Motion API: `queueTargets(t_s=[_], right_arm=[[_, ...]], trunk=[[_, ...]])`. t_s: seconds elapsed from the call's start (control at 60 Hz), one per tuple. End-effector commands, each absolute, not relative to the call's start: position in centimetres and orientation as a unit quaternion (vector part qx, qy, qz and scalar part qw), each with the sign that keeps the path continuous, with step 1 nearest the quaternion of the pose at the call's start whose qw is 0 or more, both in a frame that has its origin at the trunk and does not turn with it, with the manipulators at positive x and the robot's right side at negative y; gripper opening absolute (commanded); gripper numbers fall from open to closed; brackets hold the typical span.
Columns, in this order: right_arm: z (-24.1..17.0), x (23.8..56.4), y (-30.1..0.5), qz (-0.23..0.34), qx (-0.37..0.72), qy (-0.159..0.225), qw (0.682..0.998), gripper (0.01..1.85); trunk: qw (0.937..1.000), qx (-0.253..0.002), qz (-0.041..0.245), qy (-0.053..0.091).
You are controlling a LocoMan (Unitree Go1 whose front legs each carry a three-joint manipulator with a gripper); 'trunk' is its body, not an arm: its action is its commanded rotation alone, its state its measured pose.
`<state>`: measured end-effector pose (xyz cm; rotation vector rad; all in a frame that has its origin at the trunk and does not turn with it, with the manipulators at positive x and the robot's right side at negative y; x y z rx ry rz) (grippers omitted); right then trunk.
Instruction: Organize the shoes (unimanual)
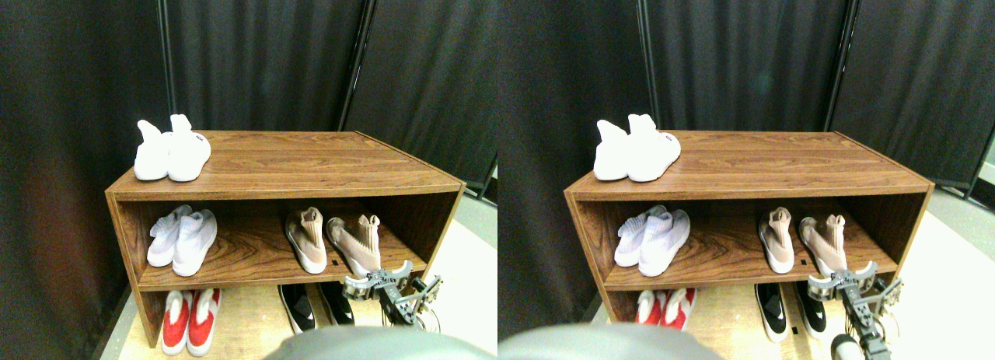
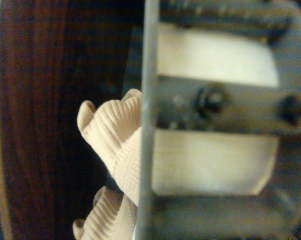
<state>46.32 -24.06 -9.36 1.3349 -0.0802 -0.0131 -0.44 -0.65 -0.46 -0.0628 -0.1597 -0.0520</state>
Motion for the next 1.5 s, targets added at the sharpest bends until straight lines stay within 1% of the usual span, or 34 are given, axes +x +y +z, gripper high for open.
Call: queueTargets(t_s=[0.017, 0.117, 0.233, 0.283, 0.5, 0.583, 0.7, 0.733, 0.783, 0.883, 0.967, 1.067, 1.133, 1.15, 1.183, 1.217, 1.267, 1.3, 1.317, 1.333, 1.367, 1.383, 1.4, 1.433, 1.5], right_arm=[[-9.3, 47.0, -24.0, -0.009, 0.613, -0.048, 0.788, 1.7], [-9.5, 47.4, -23.9, -0.014, 0.614, -0.043, 0.788, 1.75], [-9.8, 48.1, -23.8, -0.021, 0.609, -0.04, 0.792, 1.75], [-9.9, 48.2, -23.7, -0.021, 0.608, -0.041, 0.793, 1.69], [-9.6, 47.7, -23.6, -0.022, 0.61, -0.035, 0.792, 1.7], [-9.2, 46.7, -23.7, -0.004, 0.628, -0.03, 0.778, 1.7], [-8.2, 45.0, -23.6, 0.02, 0.63, -0.034, 0.776, 1.66], [-8.0, 44.6, -23.6, 0.027, 0.638, -0.033, 0.769, 1.66], [-7.8, 44.2, -23.6, 0.037, 0.635, -0.031, 0.771, 1.67], [-7.1, 42.6, -23.9, 0.052, 0.636, -0.042, 0.769, 1.71], [-6.8, 41.7, -24.3, 0.065, 0.637, -0.042, 0.767, 1.7], [-6.6, 40.8, -24.9, 0.072, 0.622, -0.052, 0.778, 1.68], [-6.5, 40.4, -25.5, 0.074, 0.615, -0.055, 0.783, 1.63], [-6.4, 40.2, -25.8, 0.076, 0.616, -0.061, 0.782, 1.59], [-6.3, 40.1, -25.9, 0.074, 0.614, -0.063, 0.783, 1.58], [-6.0, 39.9, -26.3, 0.065, 0.598, -0.074, 0.796, 1.59], [-5.6, 39.8, -26.9, 0.064, 0.591, -0.079, 0.8, 1.53], [-5.3, 39.6, -27.5, 0.061, 0.582, -0.088, 0.806, 1.41], [-5.3, 39.6, -27.5, 0.061, 0.582, -0.088, 0.806, 1.41], [-4.9, 39.5, -27.8, 0.057, 0.571, -0.1, 0.813, 1.29], [-4.8, 39.4, -27.9, 0.055, 0.568, -0.106, 0.815, 1.27], [-4.5, 39.2, -28.4, 0.047, 0.563, -0.125, 0.815, 1.16], [-4.5, 39.2, -28.4, 0.047, 0.563, -0.125, 0.815, 1.16], [-4.3, 39.1, -28.8, 0.042, 0.563, -0.134, 0.815, 1.06], [-3.7, 39.3, -29.8, 0.047, 0.551, -0.146, 0.82, 0.82]], trunk=[[0.9963, -0.047, -0.021, -0.068], [0.9965, -0.047, -0.02, -0.067], [0.9966, -0.047, -0.019, -0.065], [0.9966, -0.047, -0.018, -0.065], [0.9967, -0.047, -0.018, -0.063], [0.9967, -0.047, -0.018, -0.063], [0.9968, -0.044, -0.023, -0.062], [0.9968, -0.043, -0.025, -0.062], [0.9969, -0.042, -0.026, -0.061], [0.9968, -0.041, -0.028, -0.062], [0.9968, -0.04, -0.029, -0.063], [0.9967, -0.04, -0.029, -0.064], [0.9967, -0.04, -0.03, -0.064], [0.9967, -0.04, -0.03, -0.064], [0.9967, -0.04, -0.03, -0.064], [0.9967, -0.04, -0.031, -0.064], [0.9967, -0.04, -0.031, -0.064], [0.9966, -0.04, -0.03, -0.064], [0.9967, -0.04, -0.03, -0.064], [0.9967, -0.04, -0.03, -0.064], [0.9967, -0.04, -0.03, -0.064], [0.9966, -0.041, -0.03, -0.064], [0.9966, -0.041, -0.03, -0.064], [0.9967, -0.041, -0.03, -0.063], [0.9967, -0.042, -0.028, -0.064]])
